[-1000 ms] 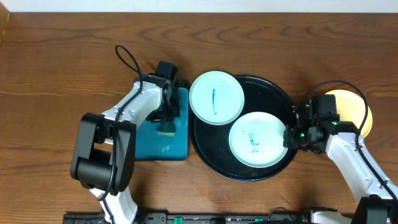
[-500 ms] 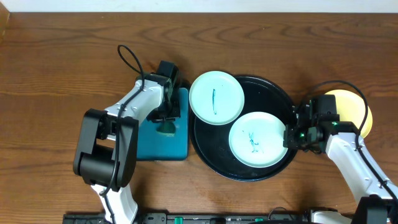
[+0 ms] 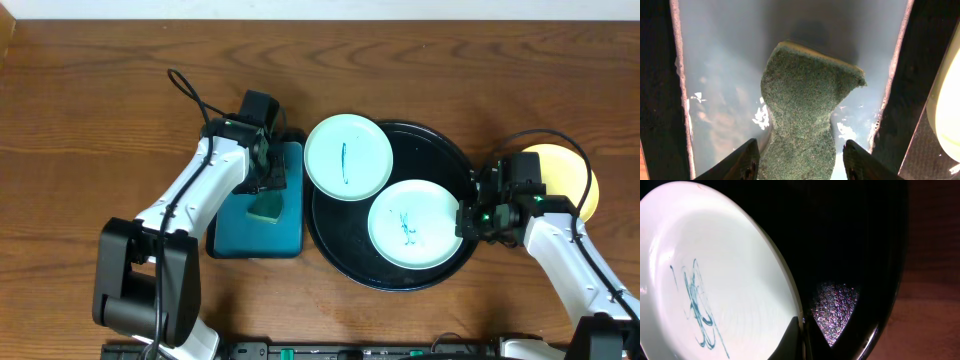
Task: Clean dirty plates on tray and stack at the side
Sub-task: 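Dip the green sponge in the blue water tray with left gripper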
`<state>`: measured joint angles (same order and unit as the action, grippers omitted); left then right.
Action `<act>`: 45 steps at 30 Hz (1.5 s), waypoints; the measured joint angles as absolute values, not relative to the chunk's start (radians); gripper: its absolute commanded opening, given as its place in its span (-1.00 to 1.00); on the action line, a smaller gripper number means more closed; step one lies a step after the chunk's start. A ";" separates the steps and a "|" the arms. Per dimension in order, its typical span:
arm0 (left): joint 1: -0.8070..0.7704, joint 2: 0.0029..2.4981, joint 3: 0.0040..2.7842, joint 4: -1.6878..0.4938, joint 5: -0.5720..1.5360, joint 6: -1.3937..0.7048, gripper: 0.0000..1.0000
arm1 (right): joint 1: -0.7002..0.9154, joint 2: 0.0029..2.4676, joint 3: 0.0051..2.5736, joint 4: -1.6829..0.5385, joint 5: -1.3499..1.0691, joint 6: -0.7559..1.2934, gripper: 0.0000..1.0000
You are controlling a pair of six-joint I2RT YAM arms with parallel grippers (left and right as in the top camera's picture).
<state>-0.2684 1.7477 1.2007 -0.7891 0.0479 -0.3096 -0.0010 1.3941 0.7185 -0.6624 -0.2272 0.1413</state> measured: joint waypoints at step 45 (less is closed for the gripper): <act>-0.244 1.680 1.084 -0.675 0.091 -0.317 0.15 | -0.001 1.394 0.719 -0.662 -0.228 0.142 -0.98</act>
<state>-0.2436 1.6798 1.0840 -0.6754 0.0910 -0.3172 -0.0010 1.3941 0.7185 -0.6621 -0.2276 0.1417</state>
